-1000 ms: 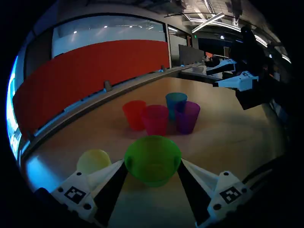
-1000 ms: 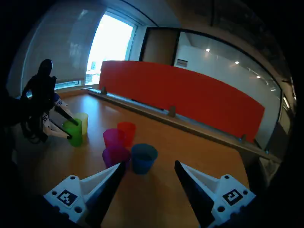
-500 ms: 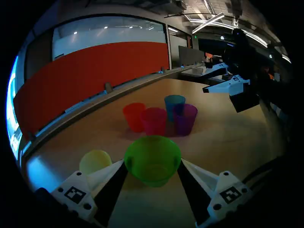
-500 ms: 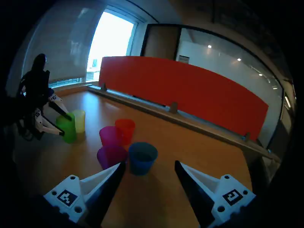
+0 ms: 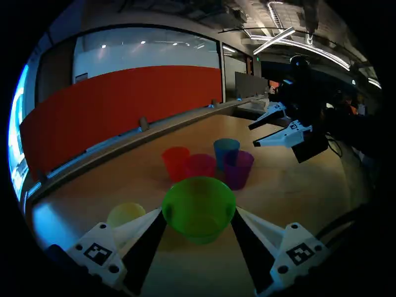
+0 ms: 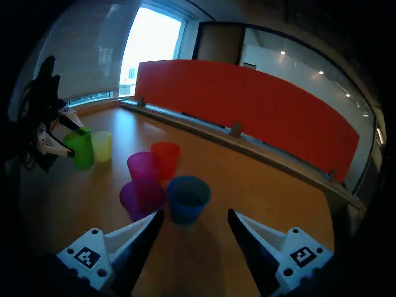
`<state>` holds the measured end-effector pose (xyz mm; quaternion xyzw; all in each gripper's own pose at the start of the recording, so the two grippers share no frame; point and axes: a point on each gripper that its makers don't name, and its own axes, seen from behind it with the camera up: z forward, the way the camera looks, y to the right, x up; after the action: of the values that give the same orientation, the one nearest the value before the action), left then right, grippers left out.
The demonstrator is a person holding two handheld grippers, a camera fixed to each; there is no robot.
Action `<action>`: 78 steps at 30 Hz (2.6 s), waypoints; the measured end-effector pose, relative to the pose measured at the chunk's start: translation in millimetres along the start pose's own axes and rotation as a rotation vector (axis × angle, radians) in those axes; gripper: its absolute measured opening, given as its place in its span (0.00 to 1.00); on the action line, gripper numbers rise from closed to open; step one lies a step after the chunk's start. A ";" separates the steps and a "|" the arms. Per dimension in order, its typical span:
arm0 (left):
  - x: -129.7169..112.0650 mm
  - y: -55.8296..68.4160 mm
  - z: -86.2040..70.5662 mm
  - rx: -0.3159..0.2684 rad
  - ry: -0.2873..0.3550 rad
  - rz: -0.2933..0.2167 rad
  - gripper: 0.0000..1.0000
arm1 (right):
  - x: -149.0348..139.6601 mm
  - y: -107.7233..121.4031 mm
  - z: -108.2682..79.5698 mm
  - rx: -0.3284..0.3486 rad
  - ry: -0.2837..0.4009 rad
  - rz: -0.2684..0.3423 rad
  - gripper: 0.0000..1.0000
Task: Pour water
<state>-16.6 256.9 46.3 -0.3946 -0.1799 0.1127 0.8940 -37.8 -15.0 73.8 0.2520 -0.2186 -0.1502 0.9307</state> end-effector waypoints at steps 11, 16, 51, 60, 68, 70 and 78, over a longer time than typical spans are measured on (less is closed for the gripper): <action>18.7 1.6 -16.7 0.008 0.068 -0.033 0.86 | -10.5 1.7 18.3 0.050 -0.053 0.003 1.00; 22.5 3.8 -22.7 0.009 0.084 -0.040 0.86 | -13.1 0.2 26.4 0.073 -0.071 -0.015 1.00; 28.9 11.1 -32.4 0.003 0.107 -0.039 0.86 | -18.3 -5.1 68.6 0.120 -0.152 -0.049 1.00; 26.3 10.0 -32.4 0.002 0.105 -0.045 0.86 | -12.7 -7.2 74.3 0.122 -0.146 -0.039 1.00; 25.0 9.0 -32.7 0.002 0.104 -0.046 0.86 | -10.3 -7.2 77.3 0.119 -0.146 -0.027 1.00; 24.4 8.7 -32.9 0.002 0.103 -0.046 0.86 | -10.5 -7.6 77.7 0.121 -0.145 -0.019 0.99; 21.7 8.0 -31.9 0.003 0.099 -0.046 0.86 | -11.8 -9.9 79.0 0.135 -0.145 0.014 0.94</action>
<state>15.8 248.4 25.5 -0.3940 -0.1442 0.0727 0.9048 -87.7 -50.5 126.1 0.3012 -0.2966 -0.1463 0.8944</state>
